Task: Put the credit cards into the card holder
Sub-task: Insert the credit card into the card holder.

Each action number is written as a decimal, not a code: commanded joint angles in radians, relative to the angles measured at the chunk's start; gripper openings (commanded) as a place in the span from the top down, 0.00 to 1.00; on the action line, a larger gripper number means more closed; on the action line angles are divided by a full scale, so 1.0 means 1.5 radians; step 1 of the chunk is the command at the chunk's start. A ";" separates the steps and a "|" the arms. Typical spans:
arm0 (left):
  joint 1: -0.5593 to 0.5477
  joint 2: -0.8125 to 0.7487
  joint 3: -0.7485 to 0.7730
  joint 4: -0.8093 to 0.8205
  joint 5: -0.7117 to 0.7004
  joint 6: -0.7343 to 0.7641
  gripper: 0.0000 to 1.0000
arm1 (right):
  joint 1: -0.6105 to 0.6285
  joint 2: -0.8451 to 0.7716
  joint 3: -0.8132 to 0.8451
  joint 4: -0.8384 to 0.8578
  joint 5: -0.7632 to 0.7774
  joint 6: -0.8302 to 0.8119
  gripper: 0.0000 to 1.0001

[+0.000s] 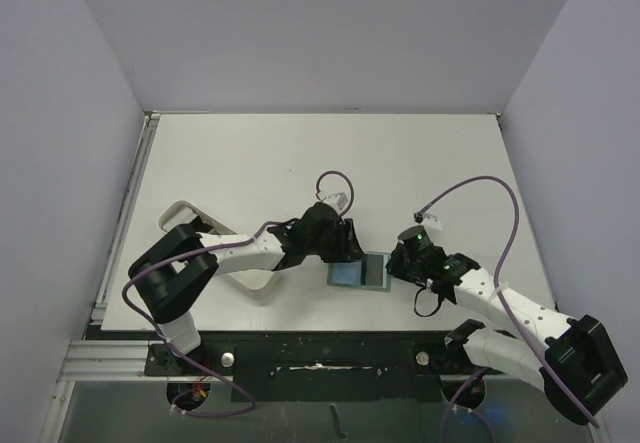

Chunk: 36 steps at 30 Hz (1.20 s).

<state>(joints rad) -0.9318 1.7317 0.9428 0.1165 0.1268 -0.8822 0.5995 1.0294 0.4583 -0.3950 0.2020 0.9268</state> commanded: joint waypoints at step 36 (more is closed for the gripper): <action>0.015 0.082 -0.036 0.218 0.081 -0.081 0.60 | 0.008 0.086 -0.053 0.123 -0.016 0.032 0.86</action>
<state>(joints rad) -0.9146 1.8446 0.8791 0.3584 0.2401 -0.9890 0.6151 1.1488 0.4152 -0.1982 0.1722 0.9623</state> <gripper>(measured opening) 0.421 0.145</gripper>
